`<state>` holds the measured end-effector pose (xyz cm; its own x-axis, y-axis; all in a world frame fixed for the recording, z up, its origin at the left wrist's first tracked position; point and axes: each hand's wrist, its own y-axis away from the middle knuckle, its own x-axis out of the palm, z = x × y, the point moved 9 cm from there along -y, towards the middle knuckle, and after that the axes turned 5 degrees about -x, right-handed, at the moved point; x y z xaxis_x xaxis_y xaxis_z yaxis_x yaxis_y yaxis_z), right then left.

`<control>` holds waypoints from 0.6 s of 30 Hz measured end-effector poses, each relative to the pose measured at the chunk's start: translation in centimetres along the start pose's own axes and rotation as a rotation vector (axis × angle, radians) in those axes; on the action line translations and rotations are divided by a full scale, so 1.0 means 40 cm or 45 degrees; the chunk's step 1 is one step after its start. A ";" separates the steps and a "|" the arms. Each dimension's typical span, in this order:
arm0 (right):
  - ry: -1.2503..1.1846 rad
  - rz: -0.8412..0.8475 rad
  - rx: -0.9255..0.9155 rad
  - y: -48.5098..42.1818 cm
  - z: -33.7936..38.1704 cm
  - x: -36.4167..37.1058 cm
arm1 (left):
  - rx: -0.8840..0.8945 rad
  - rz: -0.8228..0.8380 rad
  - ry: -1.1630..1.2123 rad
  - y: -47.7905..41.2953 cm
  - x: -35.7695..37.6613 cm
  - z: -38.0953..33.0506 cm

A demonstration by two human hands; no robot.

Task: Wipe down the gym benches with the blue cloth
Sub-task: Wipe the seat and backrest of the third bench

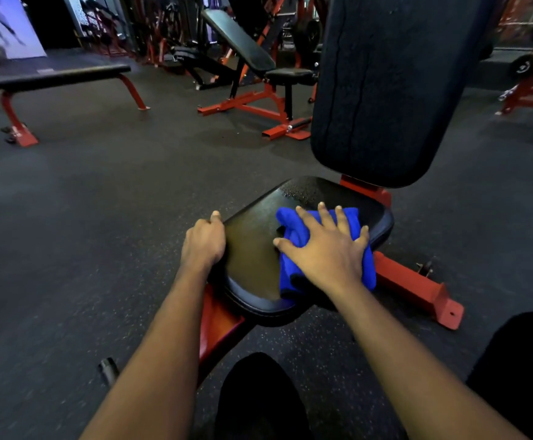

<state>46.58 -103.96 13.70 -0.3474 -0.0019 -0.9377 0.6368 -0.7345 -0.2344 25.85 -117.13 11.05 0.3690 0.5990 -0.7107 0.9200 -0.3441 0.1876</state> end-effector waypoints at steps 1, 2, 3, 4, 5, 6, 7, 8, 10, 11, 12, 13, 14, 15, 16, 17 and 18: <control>-0.011 0.020 -0.013 -0.011 -0.012 -0.002 | -0.007 0.002 -0.001 0.000 0.001 0.001; -0.022 0.053 -0.014 -0.033 -0.026 -0.003 | -0.009 0.004 0.002 0.001 0.000 0.003; -0.035 0.084 0.006 -0.057 -0.042 -0.003 | -0.006 0.006 0.002 0.002 0.001 0.002; -0.046 0.104 0.041 -0.077 -0.054 -0.005 | -0.004 0.004 0.004 0.002 0.001 0.002; -0.050 0.094 0.075 -0.091 -0.061 -0.008 | -0.004 0.002 0.006 0.002 0.001 0.003; -0.039 0.061 0.100 -0.091 -0.060 -0.012 | -0.003 0.001 0.009 0.004 0.001 0.003; -0.024 0.023 0.110 -0.080 -0.054 -0.012 | -0.005 0.003 0.011 0.003 0.001 0.004; -0.019 -0.013 0.107 -0.059 -0.046 -0.011 | -0.004 0.003 0.010 0.002 0.001 0.006; -0.030 -0.070 0.074 -0.014 -0.045 -0.007 | 0.008 -0.001 0.009 0.000 0.002 0.004; -0.044 -0.075 0.048 -0.006 -0.051 -0.006 | 0.009 -0.004 0.008 -0.003 0.002 0.008; -0.061 -0.065 0.034 -0.015 -0.064 -0.007 | 0.012 -0.004 0.005 -0.005 0.003 0.009; -0.076 -0.042 0.040 -0.035 -0.079 -0.009 | 0.014 -0.003 -0.001 -0.007 0.005 0.010; -0.088 -0.008 0.061 -0.061 -0.091 -0.011 | 0.014 -0.003 -0.008 -0.007 0.004 0.011; -0.096 0.025 0.092 -0.086 -0.100 -0.012 | 0.017 -0.003 -0.013 -0.008 0.004 0.011; -0.093 0.041 0.122 -0.103 -0.107 -0.014 | 0.024 -0.002 -0.019 -0.005 0.004 0.009; -0.080 0.039 0.138 -0.110 -0.109 -0.015 | 0.026 -0.001 -0.024 -0.005 0.006 0.008; -0.067 0.024 0.138 -0.106 -0.109 -0.017 | 0.030 0.000 -0.024 -0.002 0.005 0.006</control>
<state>47.11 -97.88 14.22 -0.3735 -0.0500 -0.9263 0.5663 -0.8032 -0.1850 25.82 -117.14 10.72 0.3661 0.5851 -0.7236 0.9165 -0.3614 0.1715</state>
